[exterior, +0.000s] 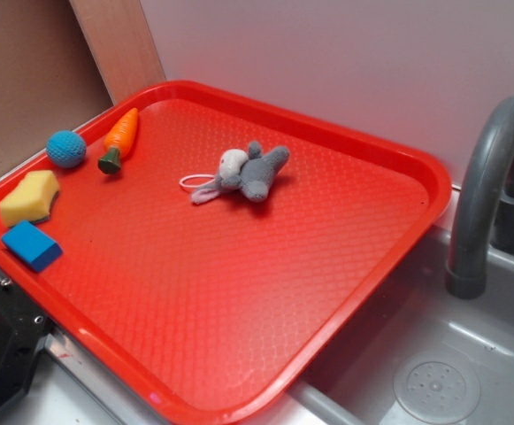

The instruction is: Grab the carrot.

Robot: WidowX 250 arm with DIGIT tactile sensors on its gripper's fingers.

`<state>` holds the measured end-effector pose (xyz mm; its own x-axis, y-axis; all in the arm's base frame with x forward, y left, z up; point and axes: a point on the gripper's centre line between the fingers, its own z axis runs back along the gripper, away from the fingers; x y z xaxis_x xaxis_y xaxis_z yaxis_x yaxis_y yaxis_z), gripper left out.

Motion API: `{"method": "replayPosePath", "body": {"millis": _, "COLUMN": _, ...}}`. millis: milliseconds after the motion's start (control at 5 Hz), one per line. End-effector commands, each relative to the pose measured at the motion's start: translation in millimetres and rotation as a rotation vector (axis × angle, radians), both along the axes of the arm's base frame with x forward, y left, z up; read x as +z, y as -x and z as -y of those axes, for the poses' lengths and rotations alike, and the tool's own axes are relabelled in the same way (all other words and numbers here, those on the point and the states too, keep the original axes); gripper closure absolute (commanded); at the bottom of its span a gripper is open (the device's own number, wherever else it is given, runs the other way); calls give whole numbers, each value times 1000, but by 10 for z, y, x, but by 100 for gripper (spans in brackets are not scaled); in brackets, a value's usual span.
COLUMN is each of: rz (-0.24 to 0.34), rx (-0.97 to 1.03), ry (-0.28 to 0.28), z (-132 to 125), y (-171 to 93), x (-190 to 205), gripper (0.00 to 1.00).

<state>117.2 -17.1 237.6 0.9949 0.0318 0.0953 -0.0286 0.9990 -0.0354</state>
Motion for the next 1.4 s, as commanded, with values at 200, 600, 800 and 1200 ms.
{"method": "replayPosePath", "body": {"millis": 200, "rz": 3, "rx": 7, "ry": 1, "z": -14, "y": -55, "x": -18, "gripper": 0}}
{"method": "replayPosePath", "body": {"millis": 600, "rz": -86, "rx": 324, "ry": 46, "z": -416, "y": -566, "x": -227, "gripper": 0}}
{"method": "replayPosePath", "body": {"millis": 800, "rz": -87, "rx": 529, "ry": 73, "z": -730, "y": -660, "x": -324, "gripper": 0}}
{"method": "replayPosePath", "body": {"millis": 1200, "rz": -40, "rx": 854, "ry": 49, "z": -1455, "y": -816, "x": -733, "gripper": 0}}
